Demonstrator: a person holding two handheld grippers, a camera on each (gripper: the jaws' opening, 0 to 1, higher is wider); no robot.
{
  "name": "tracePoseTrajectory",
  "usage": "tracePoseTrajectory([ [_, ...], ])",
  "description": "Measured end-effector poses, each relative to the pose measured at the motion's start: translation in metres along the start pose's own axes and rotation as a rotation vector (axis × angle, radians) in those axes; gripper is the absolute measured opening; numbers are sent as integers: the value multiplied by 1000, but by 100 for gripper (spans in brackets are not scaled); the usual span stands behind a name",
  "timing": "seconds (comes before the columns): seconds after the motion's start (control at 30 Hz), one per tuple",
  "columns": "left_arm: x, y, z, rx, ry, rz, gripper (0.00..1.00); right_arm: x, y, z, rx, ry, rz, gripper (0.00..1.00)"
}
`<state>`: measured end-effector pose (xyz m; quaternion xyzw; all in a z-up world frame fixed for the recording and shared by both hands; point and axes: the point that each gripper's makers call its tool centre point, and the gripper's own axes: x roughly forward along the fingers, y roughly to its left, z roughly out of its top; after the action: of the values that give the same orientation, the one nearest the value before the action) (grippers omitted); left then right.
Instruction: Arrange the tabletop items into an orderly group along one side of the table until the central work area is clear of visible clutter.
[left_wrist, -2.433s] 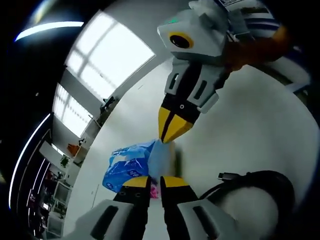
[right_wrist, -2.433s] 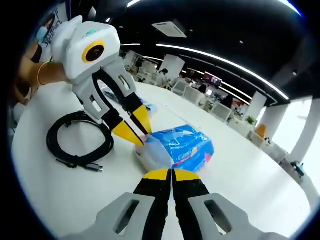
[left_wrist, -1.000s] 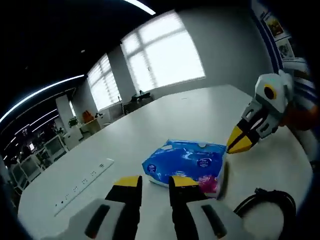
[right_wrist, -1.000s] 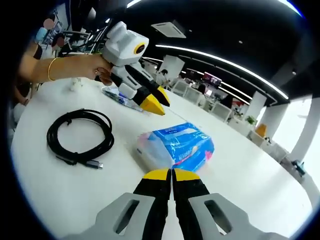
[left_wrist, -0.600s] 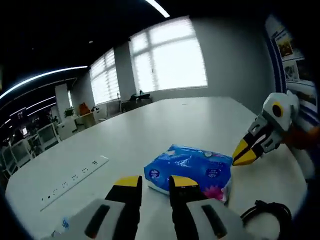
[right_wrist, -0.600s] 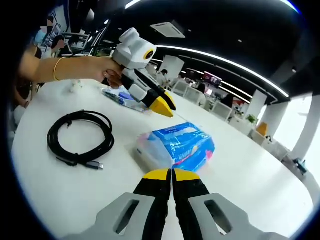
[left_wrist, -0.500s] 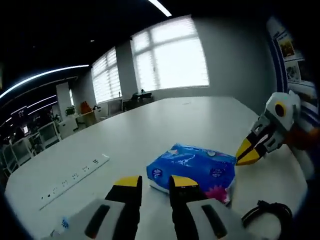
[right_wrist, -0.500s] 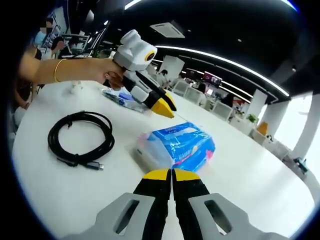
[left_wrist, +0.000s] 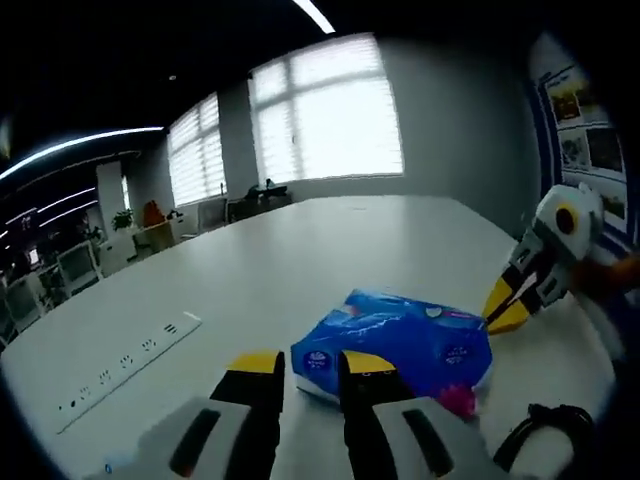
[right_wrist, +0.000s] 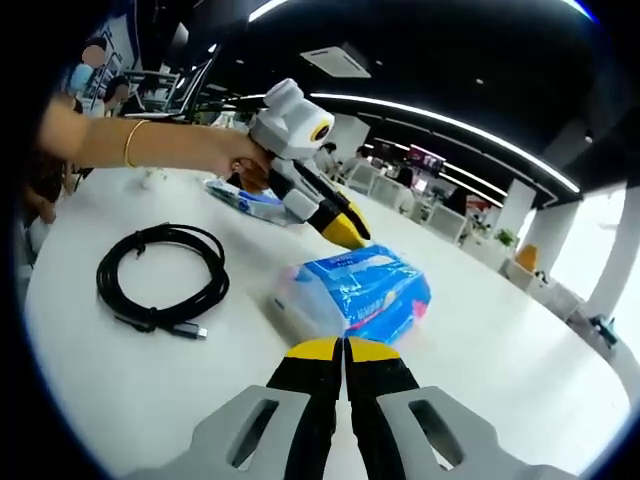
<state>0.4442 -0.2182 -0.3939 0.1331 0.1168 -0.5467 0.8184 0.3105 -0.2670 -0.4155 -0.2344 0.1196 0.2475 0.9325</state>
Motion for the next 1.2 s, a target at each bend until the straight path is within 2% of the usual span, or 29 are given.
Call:
tracePoseTrajectory([
  [0.03,0,1,0,-1,1,-1,20,0,0,0,1,-1,0,0],
  [0.1,0,4,3,-52,-11,-15,20,1,-1,0,3,-2,1,0],
  [0.2,-1,5,3,-62,-6,-33,19,1,0,0,2,-3,5,0],
  [0.33,0,1,5,-78,-10,-94,19,1,0,0,-1,-3,9,0],
  [0.37,0,0,5,-73,-5,-105,19,1,0,0,-1,-4,9,0],
  [0.43,3,8,2,5,34,-60,19,2,0,0,1,-5,10,0],
  [0.47,5,8,3,19,29,-61,19,2,1,0,1,-5,11,0],
  [0.63,9,4,4,38,56,-105,18,1,0,-1,10,-11,7,0],
  [0.7,9,4,3,18,70,-114,17,1,-1,-1,14,-14,7,0],
  [0.8,9,3,4,-1,62,-126,16,1,0,-2,11,-14,9,0],
  [0.97,9,14,6,-56,33,-117,16,2,-1,-2,14,-18,8,0],
  [1.07,10,15,8,-88,23,-133,16,1,-1,-2,21,-23,9,0],
  [1.1,10,13,8,-98,26,-160,16,1,-1,-2,25,-25,9,0],
  [1.2,10,12,8,-98,27,-162,16,1,-1,-2,25,-25,9,0],
])
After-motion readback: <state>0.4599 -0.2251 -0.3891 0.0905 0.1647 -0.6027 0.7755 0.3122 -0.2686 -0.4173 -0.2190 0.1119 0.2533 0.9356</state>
